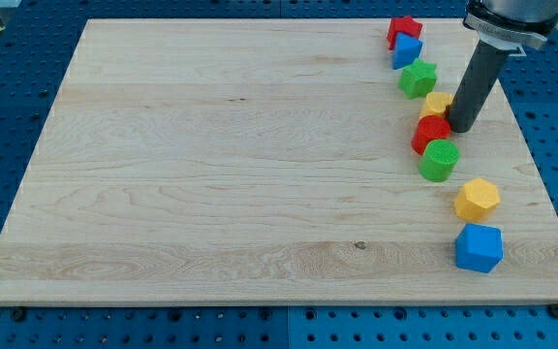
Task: Move the yellow hexagon slightly left
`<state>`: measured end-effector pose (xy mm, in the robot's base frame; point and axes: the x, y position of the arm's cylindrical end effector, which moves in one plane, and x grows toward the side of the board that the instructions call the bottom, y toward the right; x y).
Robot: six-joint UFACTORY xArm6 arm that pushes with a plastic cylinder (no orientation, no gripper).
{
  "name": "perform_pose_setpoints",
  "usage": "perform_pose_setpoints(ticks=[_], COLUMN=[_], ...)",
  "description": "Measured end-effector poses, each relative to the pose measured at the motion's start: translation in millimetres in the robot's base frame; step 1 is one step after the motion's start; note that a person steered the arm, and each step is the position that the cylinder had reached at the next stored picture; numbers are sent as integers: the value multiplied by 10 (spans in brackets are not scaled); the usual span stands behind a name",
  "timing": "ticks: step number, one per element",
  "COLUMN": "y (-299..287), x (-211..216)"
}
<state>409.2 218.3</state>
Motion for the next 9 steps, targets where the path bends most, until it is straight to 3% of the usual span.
perform_pose_setpoints(ticks=[3,4,6,9], y=[2,14,207,285], x=[-88,75,1124,1316])
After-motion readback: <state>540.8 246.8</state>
